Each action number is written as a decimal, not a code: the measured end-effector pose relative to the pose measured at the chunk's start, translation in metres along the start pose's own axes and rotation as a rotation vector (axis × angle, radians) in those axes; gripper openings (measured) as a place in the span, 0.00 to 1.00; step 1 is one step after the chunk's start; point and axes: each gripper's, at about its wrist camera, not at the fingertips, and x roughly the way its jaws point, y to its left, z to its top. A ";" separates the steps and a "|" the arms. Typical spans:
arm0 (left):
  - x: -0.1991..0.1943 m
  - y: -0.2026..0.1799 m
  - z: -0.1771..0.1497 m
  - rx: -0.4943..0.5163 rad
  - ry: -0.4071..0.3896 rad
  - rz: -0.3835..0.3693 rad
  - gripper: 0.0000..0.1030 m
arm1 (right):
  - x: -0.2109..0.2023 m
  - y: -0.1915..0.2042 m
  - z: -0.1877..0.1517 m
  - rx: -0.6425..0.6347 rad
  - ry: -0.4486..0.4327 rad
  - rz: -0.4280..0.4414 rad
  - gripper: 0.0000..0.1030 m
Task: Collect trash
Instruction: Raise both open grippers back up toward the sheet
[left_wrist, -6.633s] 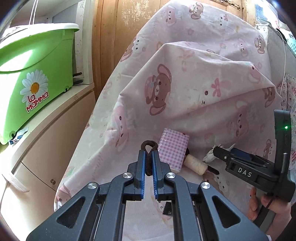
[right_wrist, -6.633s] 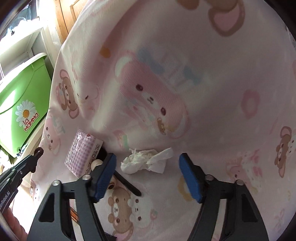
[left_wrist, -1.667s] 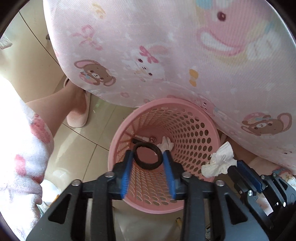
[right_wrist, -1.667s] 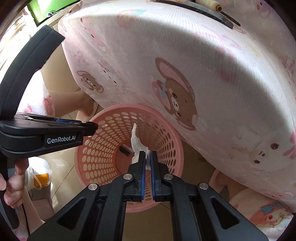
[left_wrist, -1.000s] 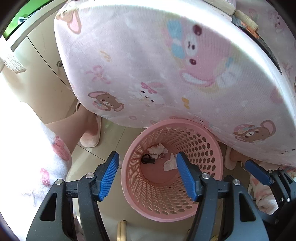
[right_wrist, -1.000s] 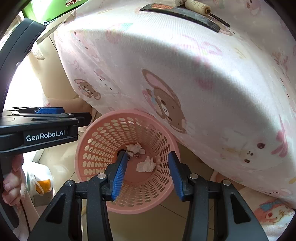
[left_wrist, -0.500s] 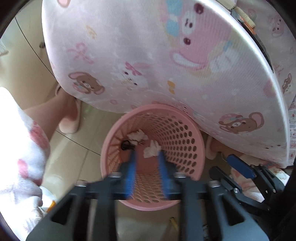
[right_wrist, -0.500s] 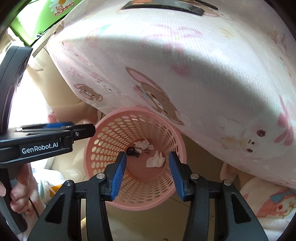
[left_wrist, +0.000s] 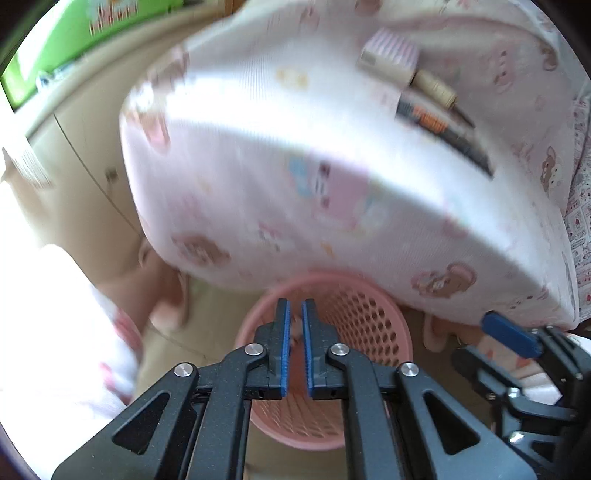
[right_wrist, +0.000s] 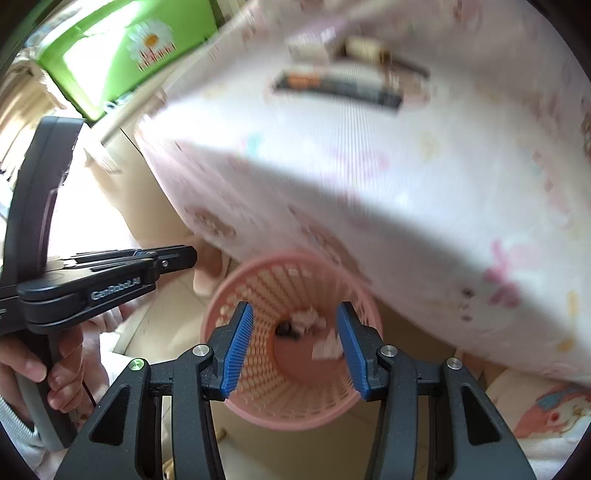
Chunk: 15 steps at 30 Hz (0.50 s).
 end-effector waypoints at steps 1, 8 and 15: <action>-0.009 -0.001 0.002 0.010 -0.043 0.010 0.11 | -0.012 0.002 0.001 -0.013 -0.060 -0.016 0.48; -0.057 -0.008 0.015 0.035 -0.292 0.128 0.87 | -0.054 0.005 0.010 -0.044 -0.305 -0.081 0.48; -0.063 -0.014 0.027 0.064 -0.298 0.103 0.89 | -0.062 -0.024 0.034 0.017 -0.350 -0.150 0.48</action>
